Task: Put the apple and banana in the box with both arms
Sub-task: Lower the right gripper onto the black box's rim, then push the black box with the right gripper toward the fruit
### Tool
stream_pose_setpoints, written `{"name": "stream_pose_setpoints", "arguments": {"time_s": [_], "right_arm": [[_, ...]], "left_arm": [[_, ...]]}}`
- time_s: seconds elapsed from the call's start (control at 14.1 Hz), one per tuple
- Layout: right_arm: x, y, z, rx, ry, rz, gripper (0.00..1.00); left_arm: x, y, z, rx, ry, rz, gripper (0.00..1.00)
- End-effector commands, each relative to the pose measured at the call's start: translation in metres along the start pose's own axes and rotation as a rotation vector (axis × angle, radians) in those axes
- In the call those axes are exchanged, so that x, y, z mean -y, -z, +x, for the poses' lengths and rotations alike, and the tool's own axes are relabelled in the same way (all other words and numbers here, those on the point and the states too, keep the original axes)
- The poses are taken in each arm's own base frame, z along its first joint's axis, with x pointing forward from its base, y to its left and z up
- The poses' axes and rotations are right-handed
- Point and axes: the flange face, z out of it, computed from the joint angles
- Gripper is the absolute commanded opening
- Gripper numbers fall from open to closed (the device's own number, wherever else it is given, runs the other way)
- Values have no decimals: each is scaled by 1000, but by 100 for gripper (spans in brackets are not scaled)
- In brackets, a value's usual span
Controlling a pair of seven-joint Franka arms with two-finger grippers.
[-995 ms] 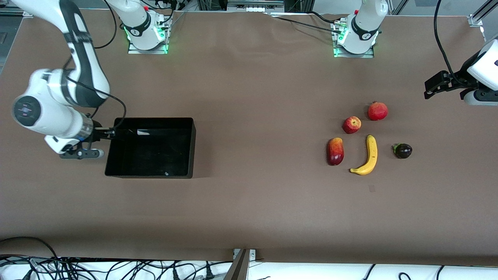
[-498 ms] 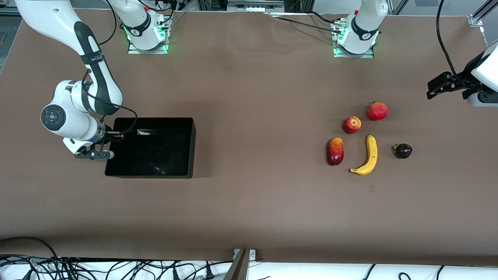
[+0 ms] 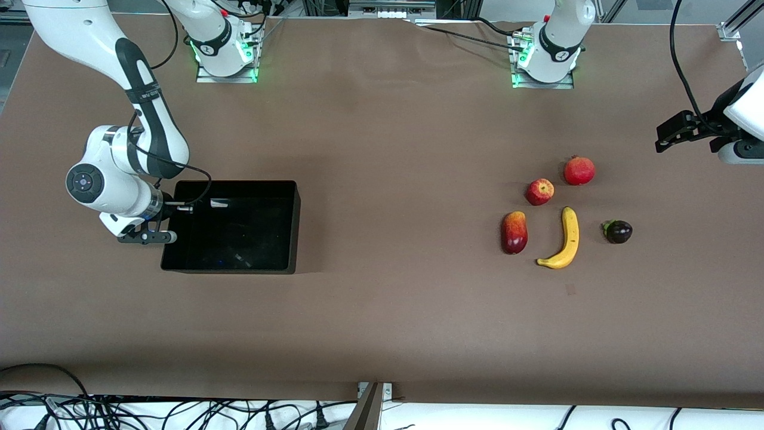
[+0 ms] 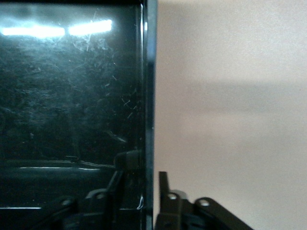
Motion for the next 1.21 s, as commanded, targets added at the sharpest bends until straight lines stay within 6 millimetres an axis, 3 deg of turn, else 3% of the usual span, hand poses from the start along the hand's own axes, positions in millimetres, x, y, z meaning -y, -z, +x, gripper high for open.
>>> {"name": "stream_pose_setpoints", "arguments": {"time_s": [0.0,0.14,0.43,0.57,0.78,1.14], "right_arm": [[-2,4,-2,-4,22,1,0],[9,26,8,-41,52,2,0],[79,103,34,-18,145,17,0],[123,128,37,-47,212,15,0],[217,143,32,-85,258,9,0],[403,109,-8,-64,137,88,0]], "left_arm": [[0,5,1,-8,4,14,100],[-3,4,2,-6,0,9,100],[-6,2,3,-4,-4,4,100],[-7,0,3,4,-17,4,100],[-8,-2,4,8,-19,15,100],[-7,-6,7,12,-22,12,100]]}}
